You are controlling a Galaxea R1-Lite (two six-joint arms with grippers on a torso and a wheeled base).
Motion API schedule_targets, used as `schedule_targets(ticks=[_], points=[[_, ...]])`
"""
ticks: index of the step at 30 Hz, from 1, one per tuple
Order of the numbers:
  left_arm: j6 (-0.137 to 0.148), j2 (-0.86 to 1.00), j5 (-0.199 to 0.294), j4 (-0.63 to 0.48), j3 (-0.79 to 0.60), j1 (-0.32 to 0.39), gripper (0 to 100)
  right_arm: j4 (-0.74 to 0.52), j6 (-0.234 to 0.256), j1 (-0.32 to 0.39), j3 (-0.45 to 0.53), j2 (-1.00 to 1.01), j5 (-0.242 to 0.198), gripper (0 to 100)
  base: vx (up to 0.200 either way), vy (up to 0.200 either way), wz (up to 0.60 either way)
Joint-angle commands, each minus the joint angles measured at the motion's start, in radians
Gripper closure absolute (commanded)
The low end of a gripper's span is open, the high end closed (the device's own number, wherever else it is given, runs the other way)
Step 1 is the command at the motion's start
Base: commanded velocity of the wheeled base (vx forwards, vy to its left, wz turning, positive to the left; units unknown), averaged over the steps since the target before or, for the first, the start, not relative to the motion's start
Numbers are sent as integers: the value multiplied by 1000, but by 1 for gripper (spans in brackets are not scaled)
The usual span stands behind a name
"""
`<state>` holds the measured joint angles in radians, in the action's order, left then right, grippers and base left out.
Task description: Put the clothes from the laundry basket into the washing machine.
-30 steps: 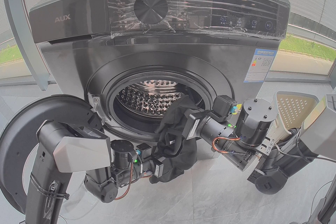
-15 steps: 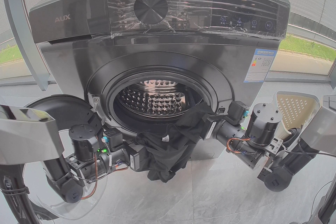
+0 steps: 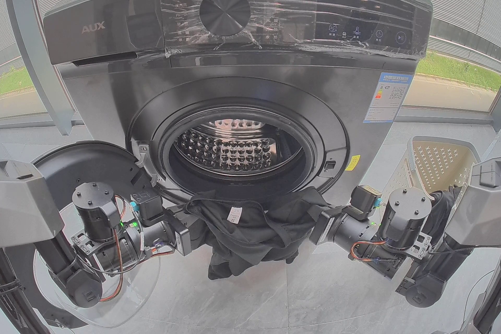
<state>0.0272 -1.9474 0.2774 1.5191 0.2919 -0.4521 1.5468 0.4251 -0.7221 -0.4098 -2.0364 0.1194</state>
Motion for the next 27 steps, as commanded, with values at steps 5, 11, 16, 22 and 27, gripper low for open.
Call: schedule_targets(ticks=[5,11,16,22,27], points=[[0,8,0,1,9,0,100,-1,-3,-2,117,-25,-3,0,0,0,0],[-1,16,0,1,18,0,100,-1,-11,-3,218,-81,-21,0,0,0,0],[-1,21,0,1,23,0,100,-1,-12,-3,220,-99,-26,0,0,0,0],[-1,25,0,1,32,0,100,3,-97,-2,207,-148,-86,0,0,0,0],[-3,30,0,1,35,0,100,1,-138,-3,154,-166,-159,0,0,0,0]])
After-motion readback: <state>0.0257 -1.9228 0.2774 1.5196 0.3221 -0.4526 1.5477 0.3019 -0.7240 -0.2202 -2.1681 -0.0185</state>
